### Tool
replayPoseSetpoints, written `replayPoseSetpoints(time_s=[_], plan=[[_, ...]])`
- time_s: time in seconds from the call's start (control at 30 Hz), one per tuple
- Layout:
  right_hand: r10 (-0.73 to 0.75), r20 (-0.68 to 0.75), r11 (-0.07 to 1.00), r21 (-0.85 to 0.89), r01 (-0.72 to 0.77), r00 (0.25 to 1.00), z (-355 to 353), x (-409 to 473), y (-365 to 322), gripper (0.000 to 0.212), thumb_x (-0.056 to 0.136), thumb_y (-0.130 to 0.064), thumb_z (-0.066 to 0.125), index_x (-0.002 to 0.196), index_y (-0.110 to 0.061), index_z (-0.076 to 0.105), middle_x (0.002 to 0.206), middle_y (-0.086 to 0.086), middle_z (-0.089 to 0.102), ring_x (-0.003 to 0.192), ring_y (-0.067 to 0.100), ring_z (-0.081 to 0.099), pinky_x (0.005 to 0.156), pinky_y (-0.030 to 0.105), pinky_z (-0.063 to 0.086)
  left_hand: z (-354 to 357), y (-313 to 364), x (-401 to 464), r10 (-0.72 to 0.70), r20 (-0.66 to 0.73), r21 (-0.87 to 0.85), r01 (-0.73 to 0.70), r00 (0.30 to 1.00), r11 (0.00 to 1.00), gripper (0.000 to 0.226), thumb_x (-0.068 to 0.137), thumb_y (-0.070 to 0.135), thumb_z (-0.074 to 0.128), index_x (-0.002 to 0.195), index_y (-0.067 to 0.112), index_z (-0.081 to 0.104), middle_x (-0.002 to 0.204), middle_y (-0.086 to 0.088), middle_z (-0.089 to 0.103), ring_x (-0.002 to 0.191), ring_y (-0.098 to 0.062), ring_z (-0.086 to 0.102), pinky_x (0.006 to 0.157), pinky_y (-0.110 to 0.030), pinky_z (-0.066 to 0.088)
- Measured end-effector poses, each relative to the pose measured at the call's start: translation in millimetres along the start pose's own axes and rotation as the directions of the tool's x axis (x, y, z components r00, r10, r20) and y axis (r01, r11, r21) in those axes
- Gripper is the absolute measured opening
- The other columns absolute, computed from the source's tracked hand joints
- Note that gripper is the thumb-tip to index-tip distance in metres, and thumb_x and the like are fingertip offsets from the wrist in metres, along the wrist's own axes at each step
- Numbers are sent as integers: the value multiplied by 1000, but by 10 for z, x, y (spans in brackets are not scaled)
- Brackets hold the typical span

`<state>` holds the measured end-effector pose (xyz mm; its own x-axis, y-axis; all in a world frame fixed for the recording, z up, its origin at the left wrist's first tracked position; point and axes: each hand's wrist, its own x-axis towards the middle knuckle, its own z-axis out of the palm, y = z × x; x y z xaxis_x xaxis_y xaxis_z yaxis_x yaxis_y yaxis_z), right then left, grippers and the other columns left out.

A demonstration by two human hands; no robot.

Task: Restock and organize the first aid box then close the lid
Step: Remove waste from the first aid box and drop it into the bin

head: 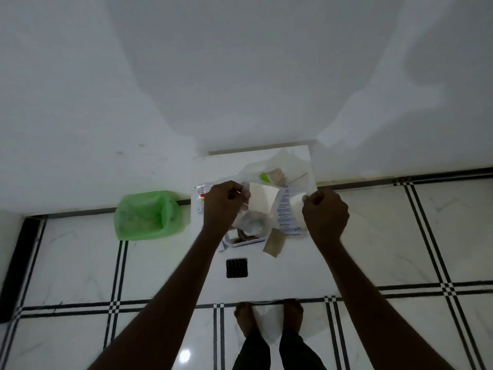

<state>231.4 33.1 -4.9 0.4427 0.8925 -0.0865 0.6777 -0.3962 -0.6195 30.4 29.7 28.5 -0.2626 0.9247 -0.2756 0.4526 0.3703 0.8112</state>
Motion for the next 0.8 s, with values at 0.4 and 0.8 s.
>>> replayPoseSetpoints(time_s=[0.4,0.8], plan=[[-309,243,937,244,250,920,693,-872,-1553,10,81,-22,68,79,-13,65,75,0,68,74,24,65,66,24,39,-1527,-870,-289,-298,-226,-456,169,927,874,10,89,5,66,82,10,72,69,-4,71,57,-9,70,54,-17,52],[-226,547,968,35,248,806,3509,-2068,-2615,12,80,-16,64,79,-5,67,76,10,71,75,31,67,63,26,43,-2987,-3274,540,-632,-257,-624,374,731,686,6,87,5,70,84,2,74,70,-13,72,49,-14,69,46,-19,52]])
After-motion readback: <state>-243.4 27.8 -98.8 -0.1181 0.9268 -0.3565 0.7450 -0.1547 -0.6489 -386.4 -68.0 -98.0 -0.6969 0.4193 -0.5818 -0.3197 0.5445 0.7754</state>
